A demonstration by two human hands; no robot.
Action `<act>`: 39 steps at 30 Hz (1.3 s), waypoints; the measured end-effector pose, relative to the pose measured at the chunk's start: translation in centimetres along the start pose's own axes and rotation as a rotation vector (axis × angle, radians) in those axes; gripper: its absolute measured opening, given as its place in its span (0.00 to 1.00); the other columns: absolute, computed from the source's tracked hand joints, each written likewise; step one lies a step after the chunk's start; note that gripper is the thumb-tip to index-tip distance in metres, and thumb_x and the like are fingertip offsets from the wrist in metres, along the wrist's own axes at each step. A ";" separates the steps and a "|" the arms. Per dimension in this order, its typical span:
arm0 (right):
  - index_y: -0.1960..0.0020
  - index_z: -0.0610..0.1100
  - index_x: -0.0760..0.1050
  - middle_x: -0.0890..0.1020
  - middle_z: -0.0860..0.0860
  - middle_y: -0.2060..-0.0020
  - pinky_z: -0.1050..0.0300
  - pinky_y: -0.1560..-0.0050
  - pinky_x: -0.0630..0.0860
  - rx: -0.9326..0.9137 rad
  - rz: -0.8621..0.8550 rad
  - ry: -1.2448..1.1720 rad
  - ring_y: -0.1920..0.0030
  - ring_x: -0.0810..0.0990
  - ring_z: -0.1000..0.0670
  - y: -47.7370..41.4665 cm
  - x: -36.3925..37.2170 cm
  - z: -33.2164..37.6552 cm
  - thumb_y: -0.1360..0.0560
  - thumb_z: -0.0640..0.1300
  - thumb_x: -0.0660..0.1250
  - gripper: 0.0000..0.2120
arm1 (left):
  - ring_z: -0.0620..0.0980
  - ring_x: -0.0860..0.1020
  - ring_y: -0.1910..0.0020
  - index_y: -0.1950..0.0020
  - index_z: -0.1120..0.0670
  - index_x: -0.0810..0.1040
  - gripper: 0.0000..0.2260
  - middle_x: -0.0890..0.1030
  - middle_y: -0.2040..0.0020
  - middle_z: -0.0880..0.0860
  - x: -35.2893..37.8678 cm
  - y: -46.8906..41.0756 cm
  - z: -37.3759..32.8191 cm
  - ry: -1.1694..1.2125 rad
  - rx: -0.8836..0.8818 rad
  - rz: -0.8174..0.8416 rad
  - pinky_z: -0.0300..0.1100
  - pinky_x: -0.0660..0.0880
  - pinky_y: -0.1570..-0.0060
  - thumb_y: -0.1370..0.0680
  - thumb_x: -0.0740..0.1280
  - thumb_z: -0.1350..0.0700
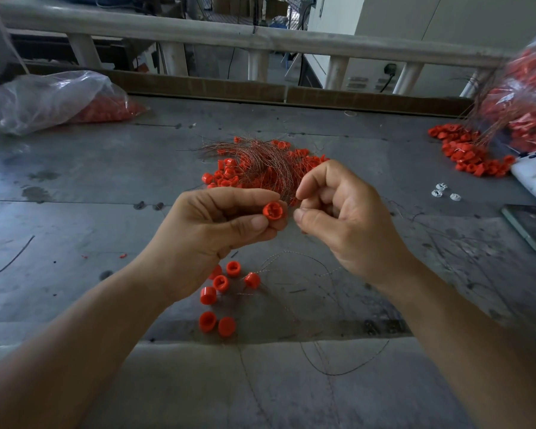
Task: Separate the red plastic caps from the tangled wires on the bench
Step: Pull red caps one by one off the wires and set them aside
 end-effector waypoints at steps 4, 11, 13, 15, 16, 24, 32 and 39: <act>0.61 0.51 0.68 0.71 0.58 0.74 0.68 0.72 0.67 -0.012 0.002 0.017 0.73 0.67 0.60 0.0 0.0 0.0 0.33 0.38 0.63 0.09 | 0.48 0.83 0.58 0.59 0.54 0.85 0.12 0.85 0.60 0.53 0.1 0.0 0.0 0.009 -0.016 -0.007 0.35 0.78 0.60 0.40 0.70 0.59; 0.60 0.50 0.68 0.71 0.57 0.74 0.68 0.72 0.66 -0.017 0.010 0.026 0.74 0.67 0.60 0.0 -0.1 0.0 0.32 0.37 0.63 0.09 | 0.48 0.83 0.59 0.59 0.55 0.85 0.12 0.85 0.60 0.54 0.1 0.1 -0.1 0.027 -0.037 -0.011 0.35 0.78 0.61 0.40 0.70 0.59; 0.60 0.50 0.68 0.70 0.57 0.74 0.68 0.72 0.66 -0.016 0.009 0.024 0.74 0.67 0.60 0.0 -0.1 0.0 0.32 0.37 0.63 0.09 | 0.48 0.83 0.59 0.59 0.55 0.85 0.12 0.85 0.60 0.54 0.1 0.0 -0.1 0.025 -0.041 -0.016 0.35 0.78 0.61 0.40 0.70 0.59; 0.61 0.50 0.68 0.70 0.57 0.75 0.68 0.72 0.66 -0.015 0.005 0.023 0.74 0.67 0.59 0.0 -0.1 0.0 0.32 0.36 0.63 0.09 | 0.48 0.83 0.60 0.59 0.55 0.85 0.10 0.85 0.60 0.54 0.1 0.0 -0.1 0.018 -0.040 -0.022 0.34 0.78 0.62 0.39 0.69 0.60; 0.61 0.49 0.68 0.70 0.57 0.74 0.68 0.72 0.67 -0.015 0.005 0.027 0.74 0.67 0.59 0.0 -0.1 0.0 0.33 0.36 0.63 0.09 | 0.48 0.83 0.60 0.59 0.55 0.85 0.10 0.85 0.60 0.54 0.1 0.0 -0.1 0.013 -0.039 -0.025 0.35 0.78 0.62 0.37 0.68 0.62; 0.61 0.51 0.68 0.71 0.57 0.74 0.63 0.72 0.68 0.009 0.009 0.035 0.73 0.67 0.58 0.0 -0.1 0.0 0.33 0.37 0.63 0.09 | 0.48 0.83 0.62 0.59 0.56 0.84 0.12 0.84 0.62 0.55 0.1 0.1 0.0 0.014 -0.044 -0.024 0.35 0.78 0.64 0.41 0.70 0.59; 0.60 0.48 0.68 0.72 0.50 0.71 0.70 0.75 0.65 0.066 0.062 -0.070 0.74 0.69 0.59 0.0 0.2 0.0 0.31 0.34 0.65 0.10 | 0.47 0.82 0.66 0.61 0.57 0.85 0.11 0.84 0.64 0.55 0.2 0.0 0.2 0.118 -0.064 0.011 0.34 0.78 0.67 0.41 0.69 0.61; 0.60 0.44 0.67 0.72 0.50 0.71 0.71 0.78 0.63 0.171 0.128 -0.177 0.78 0.70 0.61 0.0 0.7 0.0 0.30 0.24 0.60 0.15 | 0.46 0.82 0.65 0.60 0.56 0.84 0.09 0.84 0.64 0.55 0.1 0.1 0.4 0.095 -0.061 0.065 0.33 0.78 0.66 0.38 0.69 0.60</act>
Point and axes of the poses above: each hand's wrist, its own y-axis away from the middle knuckle, its own x-axis out of the palm, z = x × y, the point moved 1 cm from there along -y, towards the middle knuckle
